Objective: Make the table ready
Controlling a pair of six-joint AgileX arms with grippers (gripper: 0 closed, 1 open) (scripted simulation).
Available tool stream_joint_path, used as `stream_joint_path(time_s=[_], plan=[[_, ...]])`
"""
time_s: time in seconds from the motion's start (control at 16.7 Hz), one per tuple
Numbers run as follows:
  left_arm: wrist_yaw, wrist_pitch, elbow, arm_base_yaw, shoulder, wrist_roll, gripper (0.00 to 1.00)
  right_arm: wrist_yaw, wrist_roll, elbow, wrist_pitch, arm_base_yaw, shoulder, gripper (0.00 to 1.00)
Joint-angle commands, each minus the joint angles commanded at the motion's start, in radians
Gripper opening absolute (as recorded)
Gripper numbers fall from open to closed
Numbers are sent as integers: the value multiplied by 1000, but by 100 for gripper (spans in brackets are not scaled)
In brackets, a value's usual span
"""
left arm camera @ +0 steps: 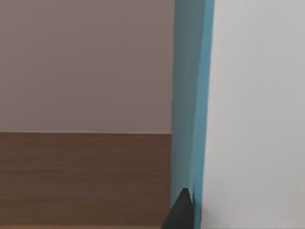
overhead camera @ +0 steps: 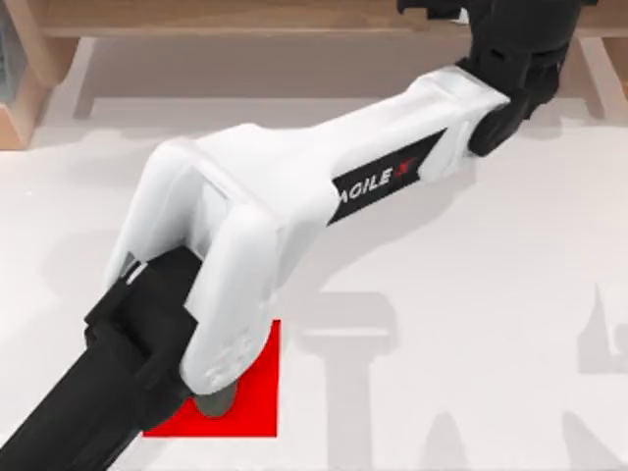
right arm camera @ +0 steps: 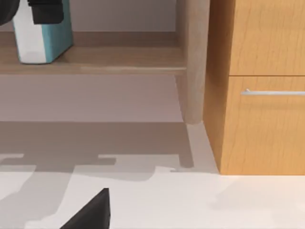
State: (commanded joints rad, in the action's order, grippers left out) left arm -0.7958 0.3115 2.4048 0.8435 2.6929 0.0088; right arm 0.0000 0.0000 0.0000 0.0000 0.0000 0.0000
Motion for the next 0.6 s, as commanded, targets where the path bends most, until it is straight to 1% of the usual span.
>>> stream_joint_path(time_s=[0.6], plan=[[-3,8,-13,9,-16,2,0,0,0,0,0,0,0,100]])
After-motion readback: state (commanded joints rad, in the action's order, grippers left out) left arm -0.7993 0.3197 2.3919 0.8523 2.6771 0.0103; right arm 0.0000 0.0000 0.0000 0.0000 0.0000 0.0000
